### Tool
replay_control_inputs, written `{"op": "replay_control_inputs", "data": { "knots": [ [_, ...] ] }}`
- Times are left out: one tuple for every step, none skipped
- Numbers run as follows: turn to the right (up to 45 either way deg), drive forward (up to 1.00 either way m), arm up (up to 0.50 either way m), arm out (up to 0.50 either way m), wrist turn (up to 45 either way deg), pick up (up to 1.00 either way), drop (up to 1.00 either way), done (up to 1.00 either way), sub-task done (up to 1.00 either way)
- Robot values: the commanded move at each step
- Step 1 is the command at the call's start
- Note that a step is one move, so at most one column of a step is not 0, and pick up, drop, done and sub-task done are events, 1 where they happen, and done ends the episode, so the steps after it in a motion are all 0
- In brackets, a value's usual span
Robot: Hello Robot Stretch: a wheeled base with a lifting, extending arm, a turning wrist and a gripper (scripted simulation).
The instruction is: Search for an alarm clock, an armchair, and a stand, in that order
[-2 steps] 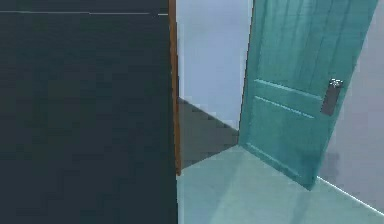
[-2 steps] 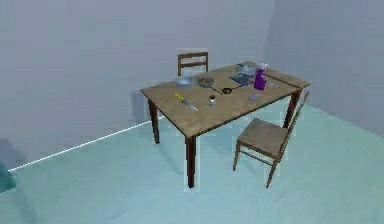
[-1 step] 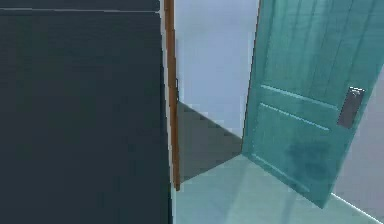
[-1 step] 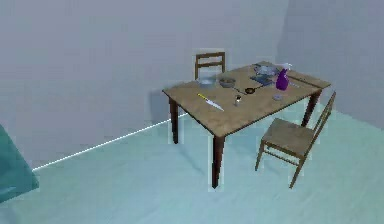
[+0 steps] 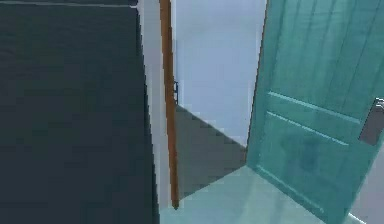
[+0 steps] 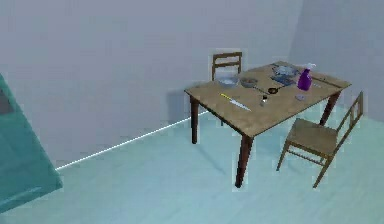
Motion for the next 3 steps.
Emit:
{"op": "replay_control_inputs", "data": {
  "knots": [
    [45.0, 0.00, 0.00, 0.00, 0.0, 0.00, 0.00, 0.00, 0.00],
    [45.0, 0.00, 0.00, 0.00, 0.0, 0.00, 0.00, 0.00, 0.00],
    [45.0, 0.00, 0.00, 0.00, 0.0, 0.00, 0.00, 0.00, 0.00]
  ]
}}
